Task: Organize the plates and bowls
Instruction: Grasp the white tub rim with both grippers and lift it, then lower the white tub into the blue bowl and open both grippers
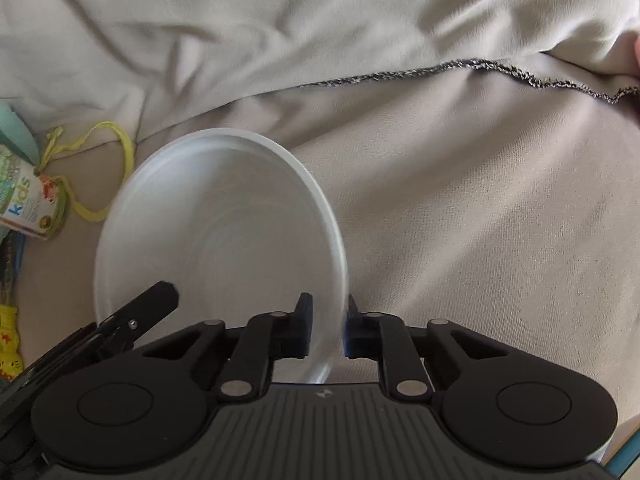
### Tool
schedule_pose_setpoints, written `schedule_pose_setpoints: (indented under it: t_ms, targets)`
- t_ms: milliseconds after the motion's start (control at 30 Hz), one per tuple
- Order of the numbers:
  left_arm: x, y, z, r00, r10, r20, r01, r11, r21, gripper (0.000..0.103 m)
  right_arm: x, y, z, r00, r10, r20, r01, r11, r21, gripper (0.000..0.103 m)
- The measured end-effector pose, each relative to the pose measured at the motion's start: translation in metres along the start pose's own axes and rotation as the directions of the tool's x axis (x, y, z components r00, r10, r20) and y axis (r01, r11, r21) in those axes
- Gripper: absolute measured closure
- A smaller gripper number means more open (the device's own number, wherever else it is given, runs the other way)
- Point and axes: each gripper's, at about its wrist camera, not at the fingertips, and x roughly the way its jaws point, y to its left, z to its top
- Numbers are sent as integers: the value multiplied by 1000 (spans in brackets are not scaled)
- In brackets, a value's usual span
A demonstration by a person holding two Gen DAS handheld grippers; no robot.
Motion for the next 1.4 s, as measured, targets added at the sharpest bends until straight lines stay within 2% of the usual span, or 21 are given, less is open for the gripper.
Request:
schedule_pose_setpoints:
  t_ms: [100,233,333,467,533,733,833,967,1100,1200,1400]
  targets:
    - [-28,-17,0,998,-14,56,12,999,37,79,-30,9,-11,998,0,62,4,998,-65,89]
    - [-74,-40,-4,987,-103,122,93,992,87,78,-82,3,-31,992,18,126,-7,996,-89,89]
    - [-102,-61,-14,979,-157,128,137,979,154,78,-122,-13,-51,986,45,162,-34,997,-72,88]
    - [-129,-95,-40,971,-215,103,184,951,250,78,-170,-41,-84,977,58,205,-47,997,-55,87]
    - [-138,-114,-57,966,-250,65,224,936,271,76,-191,-60,-103,974,56,220,-46,998,-50,85]
    - [-131,-176,-100,943,-327,-71,332,888,319,74,-222,-137,-159,970,19,243,-24,1000,15,85]
    - [-114,-209,-118,940,-308,-149,342,870,355,75,-226,-177,-180,961,-9,275,-4,999,46,85]
    - [-87,-244,-137,952,-237,-193,300,845,442,77,-213,-227,-197,963,7,270,-44,991,130,85]
    - [-52,-248,-144,950,-165,-266,265,876,402,78,-184,-254,-205,966,30,255,-73,984,160,83]
    - [-42,-245,-149,953,-123,-276,231,886,402,78,-173,-261,-210,960,22,280,-67,986,152,83]
    - [-49,-239,-142,959,-143,-244,228,902,366,78,-171,-272,-217,950,18,310,-75,982,174,83]
